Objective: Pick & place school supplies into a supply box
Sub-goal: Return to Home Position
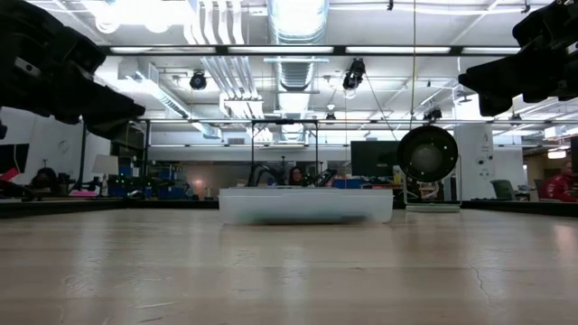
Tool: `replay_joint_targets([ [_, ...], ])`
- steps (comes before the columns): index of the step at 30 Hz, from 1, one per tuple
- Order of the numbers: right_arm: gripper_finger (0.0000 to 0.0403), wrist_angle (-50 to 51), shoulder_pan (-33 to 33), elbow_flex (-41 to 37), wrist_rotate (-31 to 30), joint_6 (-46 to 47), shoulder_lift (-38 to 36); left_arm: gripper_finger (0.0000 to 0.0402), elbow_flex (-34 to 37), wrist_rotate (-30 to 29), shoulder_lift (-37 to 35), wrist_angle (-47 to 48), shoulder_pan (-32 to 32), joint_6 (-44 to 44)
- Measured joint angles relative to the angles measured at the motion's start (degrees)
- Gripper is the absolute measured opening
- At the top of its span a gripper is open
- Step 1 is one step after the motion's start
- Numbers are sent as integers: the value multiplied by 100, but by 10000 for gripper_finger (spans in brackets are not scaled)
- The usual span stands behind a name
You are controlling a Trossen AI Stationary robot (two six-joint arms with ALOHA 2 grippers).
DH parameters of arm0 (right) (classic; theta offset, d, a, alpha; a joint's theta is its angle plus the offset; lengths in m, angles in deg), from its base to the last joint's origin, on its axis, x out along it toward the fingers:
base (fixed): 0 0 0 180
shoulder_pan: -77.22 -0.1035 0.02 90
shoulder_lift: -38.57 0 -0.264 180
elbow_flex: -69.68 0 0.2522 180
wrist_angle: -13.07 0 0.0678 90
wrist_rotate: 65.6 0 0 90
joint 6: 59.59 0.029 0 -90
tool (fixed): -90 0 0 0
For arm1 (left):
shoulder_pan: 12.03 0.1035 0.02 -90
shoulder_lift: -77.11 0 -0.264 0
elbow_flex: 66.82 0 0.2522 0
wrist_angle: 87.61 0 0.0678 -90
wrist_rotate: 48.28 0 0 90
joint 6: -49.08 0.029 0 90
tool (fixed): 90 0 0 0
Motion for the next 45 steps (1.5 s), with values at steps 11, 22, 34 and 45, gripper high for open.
replay_joint_targets([
  [11, 79, 0, -1, 0, 2, -1, 0, 99, 0, 0, 444, 2, 0, -2],
  [22, 70, 1, 0, 0, 0, 0, 0, 99, 2, 0, 766, 2, 0, -2],
  [34, 81, 2, 0, 0, 0, 0, 0, 99, 2, 0, 897, 2, 0, -2],
  [45, 68, 2, 0, 0, 1, 0, 0, 99, 0, 0, 895, 4, 0, -2],
])
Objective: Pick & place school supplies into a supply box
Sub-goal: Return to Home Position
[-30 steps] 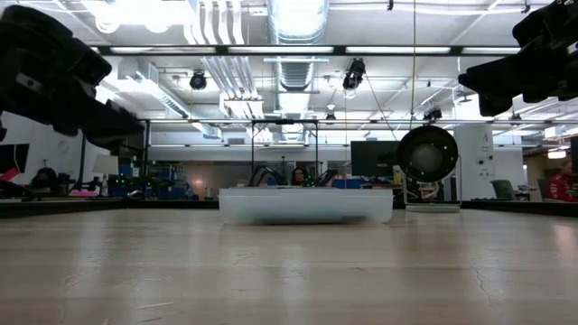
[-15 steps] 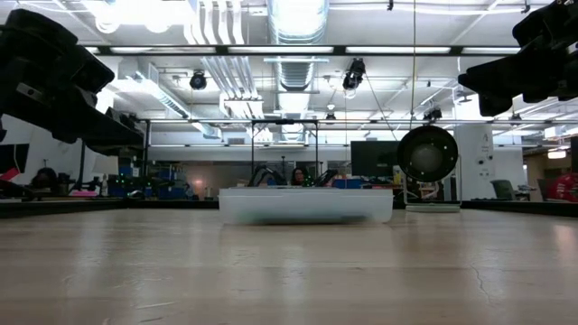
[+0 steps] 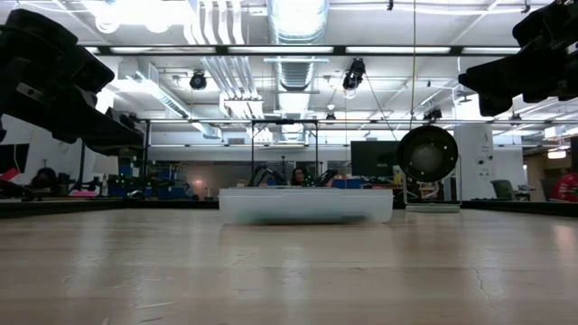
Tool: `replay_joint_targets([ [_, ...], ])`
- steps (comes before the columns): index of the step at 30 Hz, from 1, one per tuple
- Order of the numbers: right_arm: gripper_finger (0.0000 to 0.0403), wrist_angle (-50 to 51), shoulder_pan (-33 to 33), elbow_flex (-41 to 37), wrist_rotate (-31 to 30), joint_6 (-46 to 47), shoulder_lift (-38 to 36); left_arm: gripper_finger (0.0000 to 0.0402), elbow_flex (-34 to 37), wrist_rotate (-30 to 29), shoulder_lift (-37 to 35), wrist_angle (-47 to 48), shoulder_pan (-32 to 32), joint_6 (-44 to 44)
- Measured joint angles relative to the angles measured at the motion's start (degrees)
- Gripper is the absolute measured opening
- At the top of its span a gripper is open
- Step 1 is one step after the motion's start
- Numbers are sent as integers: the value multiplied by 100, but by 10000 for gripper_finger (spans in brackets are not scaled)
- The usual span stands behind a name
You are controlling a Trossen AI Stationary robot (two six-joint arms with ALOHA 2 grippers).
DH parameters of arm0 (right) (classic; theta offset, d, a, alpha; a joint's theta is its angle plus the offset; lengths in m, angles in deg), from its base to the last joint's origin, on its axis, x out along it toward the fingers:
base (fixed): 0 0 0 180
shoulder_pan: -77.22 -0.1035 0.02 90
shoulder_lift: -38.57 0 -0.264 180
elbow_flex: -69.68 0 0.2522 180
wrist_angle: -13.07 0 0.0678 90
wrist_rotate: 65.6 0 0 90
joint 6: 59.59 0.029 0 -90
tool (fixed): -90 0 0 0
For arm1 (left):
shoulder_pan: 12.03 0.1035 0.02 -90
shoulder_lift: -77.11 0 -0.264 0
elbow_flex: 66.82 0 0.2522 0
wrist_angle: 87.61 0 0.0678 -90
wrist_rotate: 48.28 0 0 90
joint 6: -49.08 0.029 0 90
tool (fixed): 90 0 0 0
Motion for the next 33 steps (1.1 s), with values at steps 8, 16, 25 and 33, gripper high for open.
replay_joint_targets([
  [8, 79, -2, 0, 0, -1, -2, -2, 99, 0, 0, 0, 0, 0, 1],
  [16, 77, 0, 0, 0, -1, -2, 0, 99, 0, -1, 0, 0, 1, 2],
  [25, 68, -1, -1, 0, 1, 0, 0, 99, 0, 0, 0, 0, 0, 1],
  [33, 79, -1, 0, 0, 0, 0, -1, 99, 0, -2, 0, 0, 0, 0],
])
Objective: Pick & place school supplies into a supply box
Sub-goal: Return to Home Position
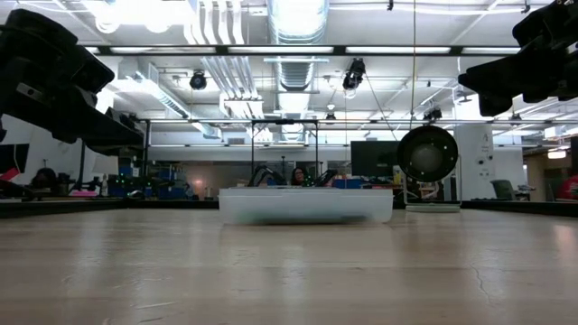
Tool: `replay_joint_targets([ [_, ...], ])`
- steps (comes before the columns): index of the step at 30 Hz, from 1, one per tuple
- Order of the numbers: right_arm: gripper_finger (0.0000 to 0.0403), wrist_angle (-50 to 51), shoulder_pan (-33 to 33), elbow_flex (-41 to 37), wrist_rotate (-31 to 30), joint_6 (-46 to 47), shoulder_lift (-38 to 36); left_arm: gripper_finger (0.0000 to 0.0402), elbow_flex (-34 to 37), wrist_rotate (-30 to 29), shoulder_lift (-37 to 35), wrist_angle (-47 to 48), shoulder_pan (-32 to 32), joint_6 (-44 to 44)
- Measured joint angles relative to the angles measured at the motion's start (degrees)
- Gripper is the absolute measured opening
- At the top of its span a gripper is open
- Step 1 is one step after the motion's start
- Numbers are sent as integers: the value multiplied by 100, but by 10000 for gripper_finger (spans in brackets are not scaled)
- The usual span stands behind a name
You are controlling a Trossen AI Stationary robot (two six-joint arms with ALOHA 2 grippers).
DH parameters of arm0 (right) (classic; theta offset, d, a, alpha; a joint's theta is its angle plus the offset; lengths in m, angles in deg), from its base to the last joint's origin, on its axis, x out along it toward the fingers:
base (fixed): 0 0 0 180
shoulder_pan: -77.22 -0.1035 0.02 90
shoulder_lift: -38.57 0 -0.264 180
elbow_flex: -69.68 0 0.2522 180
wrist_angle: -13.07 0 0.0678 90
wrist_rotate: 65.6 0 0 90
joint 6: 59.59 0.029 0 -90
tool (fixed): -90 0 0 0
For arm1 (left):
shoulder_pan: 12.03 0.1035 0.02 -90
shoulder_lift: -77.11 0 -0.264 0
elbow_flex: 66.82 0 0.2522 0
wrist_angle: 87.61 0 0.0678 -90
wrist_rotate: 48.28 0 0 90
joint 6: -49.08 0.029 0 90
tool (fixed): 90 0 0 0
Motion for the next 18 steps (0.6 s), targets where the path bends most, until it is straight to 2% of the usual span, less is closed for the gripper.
replay_joint_targets([
  [18, 73, 0, 0, 0, 0, -1, 0, 99, -2, 0, 0, 0, 0, 2],
])
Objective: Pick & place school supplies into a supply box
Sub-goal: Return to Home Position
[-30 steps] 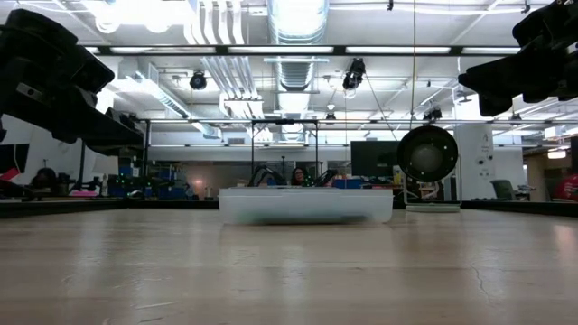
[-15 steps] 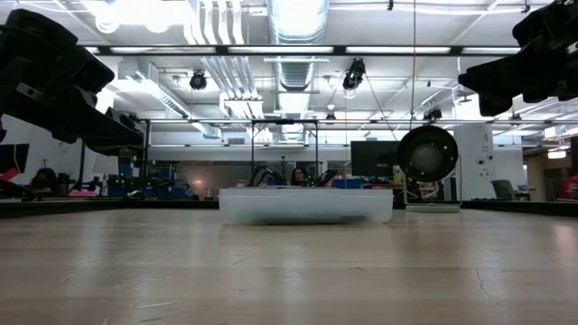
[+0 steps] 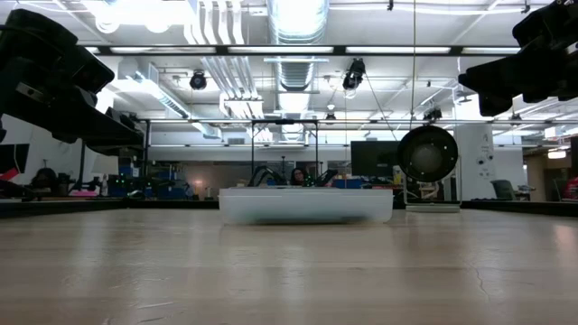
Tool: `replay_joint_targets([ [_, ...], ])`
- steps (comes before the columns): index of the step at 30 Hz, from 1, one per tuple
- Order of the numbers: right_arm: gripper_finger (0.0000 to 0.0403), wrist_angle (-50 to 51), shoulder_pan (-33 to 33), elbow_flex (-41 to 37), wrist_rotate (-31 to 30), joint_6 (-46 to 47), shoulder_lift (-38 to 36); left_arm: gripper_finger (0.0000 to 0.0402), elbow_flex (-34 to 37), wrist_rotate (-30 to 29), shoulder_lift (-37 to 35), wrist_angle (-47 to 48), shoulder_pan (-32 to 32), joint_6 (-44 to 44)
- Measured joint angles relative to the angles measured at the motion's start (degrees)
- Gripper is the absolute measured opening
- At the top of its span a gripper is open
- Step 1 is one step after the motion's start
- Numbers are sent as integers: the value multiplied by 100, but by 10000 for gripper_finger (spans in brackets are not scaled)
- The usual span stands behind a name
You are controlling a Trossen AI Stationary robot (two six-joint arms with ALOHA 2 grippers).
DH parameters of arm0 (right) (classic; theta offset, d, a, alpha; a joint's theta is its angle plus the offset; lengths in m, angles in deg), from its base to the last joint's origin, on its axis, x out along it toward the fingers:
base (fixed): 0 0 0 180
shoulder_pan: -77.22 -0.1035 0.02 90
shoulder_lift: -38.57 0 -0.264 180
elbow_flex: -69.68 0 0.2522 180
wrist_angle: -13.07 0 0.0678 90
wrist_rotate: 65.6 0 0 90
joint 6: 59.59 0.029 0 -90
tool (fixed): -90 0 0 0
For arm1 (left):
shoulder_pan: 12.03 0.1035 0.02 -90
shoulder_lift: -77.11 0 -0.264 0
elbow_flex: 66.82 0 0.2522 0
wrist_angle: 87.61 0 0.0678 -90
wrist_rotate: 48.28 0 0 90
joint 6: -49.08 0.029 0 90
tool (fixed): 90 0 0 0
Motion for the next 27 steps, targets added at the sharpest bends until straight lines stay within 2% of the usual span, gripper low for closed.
replay_joint_targets([
  [6, 80, 0, -1, 0, -1, 1, 0, 99, 0, 1, 0, 0, 2, -2],
  [16, 68, 1, -2, 0, 1, -1, -1, 99, 0, 1, 0, 0, 1, 0],
  [27, 81, -1, 0, 0, 0, 1, -1, 99, 0, 0, 0, 0, 1, -1],
])
